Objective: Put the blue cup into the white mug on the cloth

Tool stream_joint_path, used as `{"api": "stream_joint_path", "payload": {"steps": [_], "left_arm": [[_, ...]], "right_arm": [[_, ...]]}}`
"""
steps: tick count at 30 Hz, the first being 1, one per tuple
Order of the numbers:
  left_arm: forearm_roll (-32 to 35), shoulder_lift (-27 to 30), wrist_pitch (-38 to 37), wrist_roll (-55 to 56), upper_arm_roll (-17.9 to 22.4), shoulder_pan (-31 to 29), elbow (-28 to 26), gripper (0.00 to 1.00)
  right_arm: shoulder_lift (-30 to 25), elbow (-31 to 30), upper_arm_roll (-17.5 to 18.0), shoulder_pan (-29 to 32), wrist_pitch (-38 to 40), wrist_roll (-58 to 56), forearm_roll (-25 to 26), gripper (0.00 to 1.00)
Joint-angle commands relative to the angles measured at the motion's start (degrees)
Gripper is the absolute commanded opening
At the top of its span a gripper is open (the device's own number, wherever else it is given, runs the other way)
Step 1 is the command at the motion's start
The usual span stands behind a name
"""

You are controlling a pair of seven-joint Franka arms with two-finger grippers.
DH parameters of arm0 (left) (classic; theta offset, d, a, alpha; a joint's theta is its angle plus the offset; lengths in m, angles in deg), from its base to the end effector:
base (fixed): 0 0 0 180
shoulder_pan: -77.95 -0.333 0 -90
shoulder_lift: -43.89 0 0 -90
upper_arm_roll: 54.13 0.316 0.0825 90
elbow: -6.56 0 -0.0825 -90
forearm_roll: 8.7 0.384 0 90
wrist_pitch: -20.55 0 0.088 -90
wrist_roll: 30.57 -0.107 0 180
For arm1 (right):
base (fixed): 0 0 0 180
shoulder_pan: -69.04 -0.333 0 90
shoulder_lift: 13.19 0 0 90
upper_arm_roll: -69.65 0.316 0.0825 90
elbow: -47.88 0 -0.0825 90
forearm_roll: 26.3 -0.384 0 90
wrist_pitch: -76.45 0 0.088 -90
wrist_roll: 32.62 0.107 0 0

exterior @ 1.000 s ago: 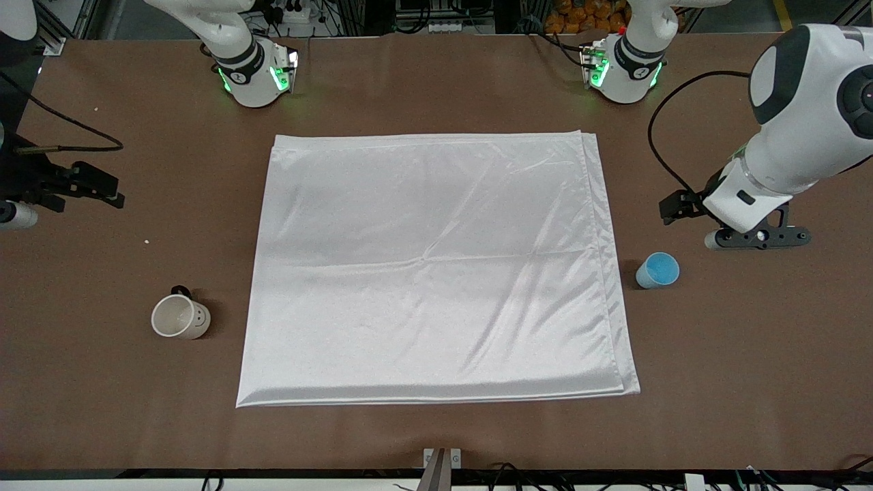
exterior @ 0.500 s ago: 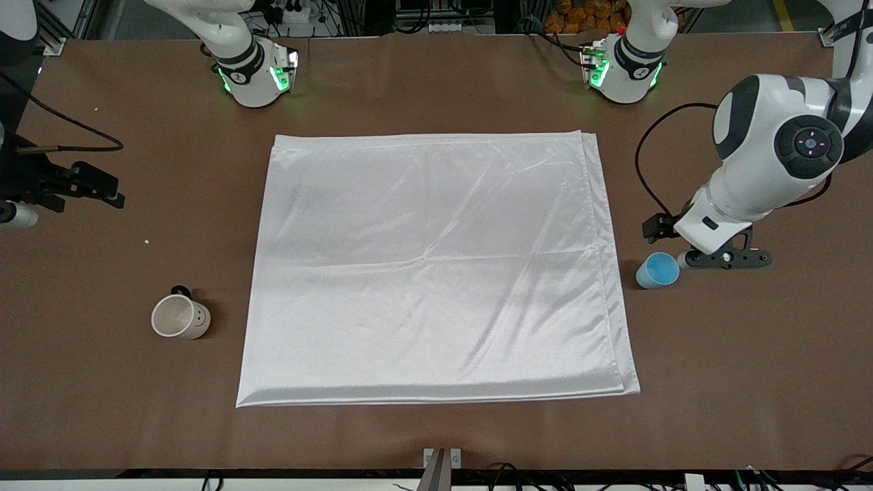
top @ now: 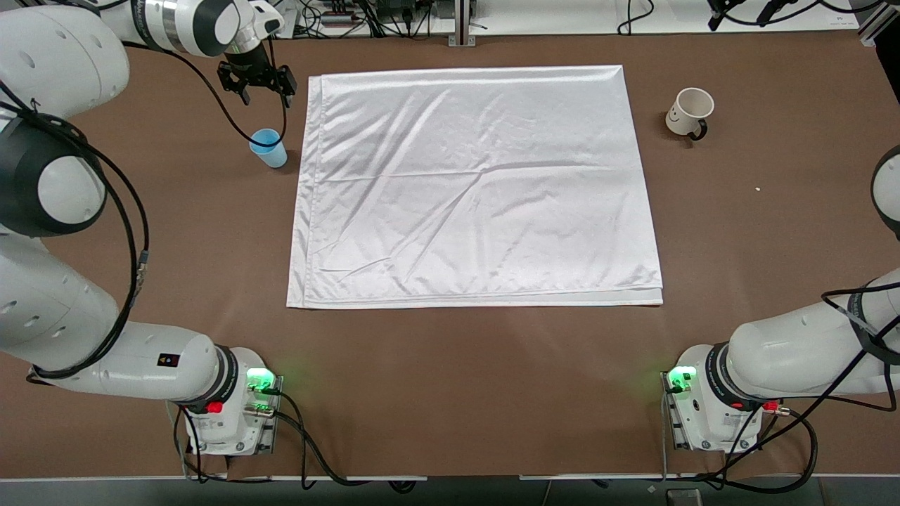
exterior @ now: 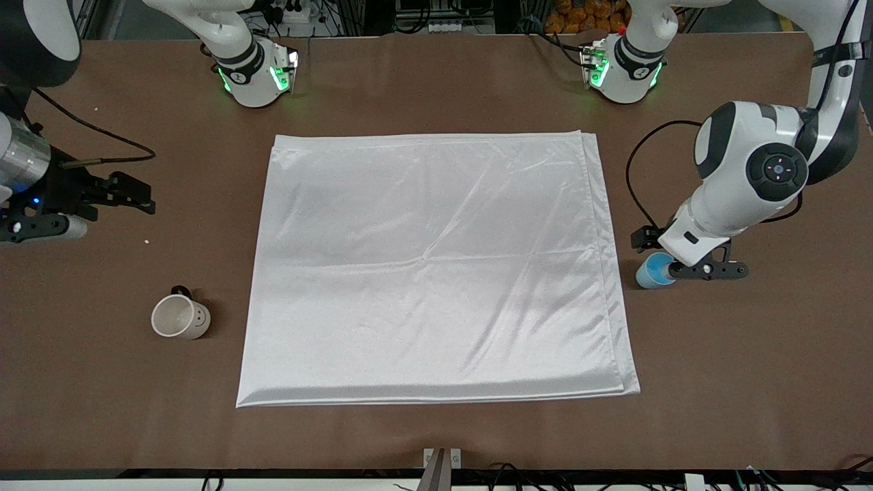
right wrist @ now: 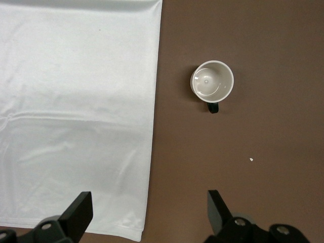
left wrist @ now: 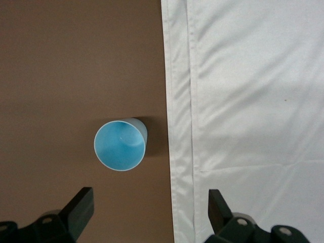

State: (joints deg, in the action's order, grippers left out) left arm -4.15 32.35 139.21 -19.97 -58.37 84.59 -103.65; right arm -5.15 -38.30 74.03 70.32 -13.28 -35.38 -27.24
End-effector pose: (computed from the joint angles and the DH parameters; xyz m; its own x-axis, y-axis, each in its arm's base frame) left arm 0.5865 -0.1069 0.3830 0.9982 -0.0423 -0.0435 -0.0450 -0.9971 -0.0618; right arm 0.5934 0.0309 0.5751 0.9918 0.1021 -0.0765 0.1000 -0.9945 -0.0308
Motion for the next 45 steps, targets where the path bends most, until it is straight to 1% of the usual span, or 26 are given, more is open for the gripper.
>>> {"api": "stream_joint_path", "payload": {"steps": [1, 6, 9, 12, 19, 25, 31, 34, 40, 43, 45], "left_arm": [[1.69, -0.77, 3.33, 1.79, -0.16, -0.14, -2.10, 1.00], [1.69, -1.38, 6.58, 1.71, -0.16, -0.23, -4.12, 1.00], [1.69, -2.35, 6.94, 1.71, -0.16, -0.32, -4.30, 1.00], [1.69, -2.79, 6.94, 1.79, -0.16, -0.32, -4.30, 1.00], [1.69, -5.42, 8.87, 1.71, -0.16, -0.32, -4.39, 1.00], [1.77, -6.48, 9.31, 1.71, -0.16, -0.32, -4.39, 1.00], [4.14, -7.88, 10.54, 1.71, -0.16, -0.23, -4.39, 1.00], [4.58, -8.76, 11.33, 1.71, -0.16, -0.49, -4.30, 1.00], [4.59, -9.64, 12.12, 1.71, -0.07, -0.58, -4.39, 1.00], [4.59, -9.99, 12.30, 1.62, 0.01, -0.76, -4.30, 1.00], [4.59, -10.26, 12.38, 1.44, 0.01, -1.37, -4.30, 1.00]], "right_arm": [[1.72, -1.27, 0.02, -0.40, -1.67, 0.12, -0.03, 1.00], [1.46, -5.74, 0.02, -0.05, -5.18, 0.04, 0.15, 1.00], [1.20, -8.82, -0.42, 0.39, -7.99, 0.04, 0.32, 1.00], [1.37, -11.63, -0.42, 2.49, -10.80, 0.04, 0.32, 1.00], [1.81, -18.14, -0.42, 4.52, -18.80, -0.58, 0.32, 1.00], [2.42, -24.21, -0.42, 5.75, -27.68, -0.58, 0.32, 1.00], [4.88, -24.83, -0.51, 6.36, -30.94, -1.19, 0.32, 1.00], [6.46, -24.83, -0.51, 7.68, -31.90, -2.24, 0.32, 1.00], [10.77, -24.83, -0.42, 10.67, -37.69, -10.06, 0.32, 1.00], [12.88, -24.83, -0.51, 10.76, -40.86, -10.25, 0.32, 1.00], [13.76, -24.83, -0.51, 10.76, -41.66, -10.25, 0.32, 1.00]]}}
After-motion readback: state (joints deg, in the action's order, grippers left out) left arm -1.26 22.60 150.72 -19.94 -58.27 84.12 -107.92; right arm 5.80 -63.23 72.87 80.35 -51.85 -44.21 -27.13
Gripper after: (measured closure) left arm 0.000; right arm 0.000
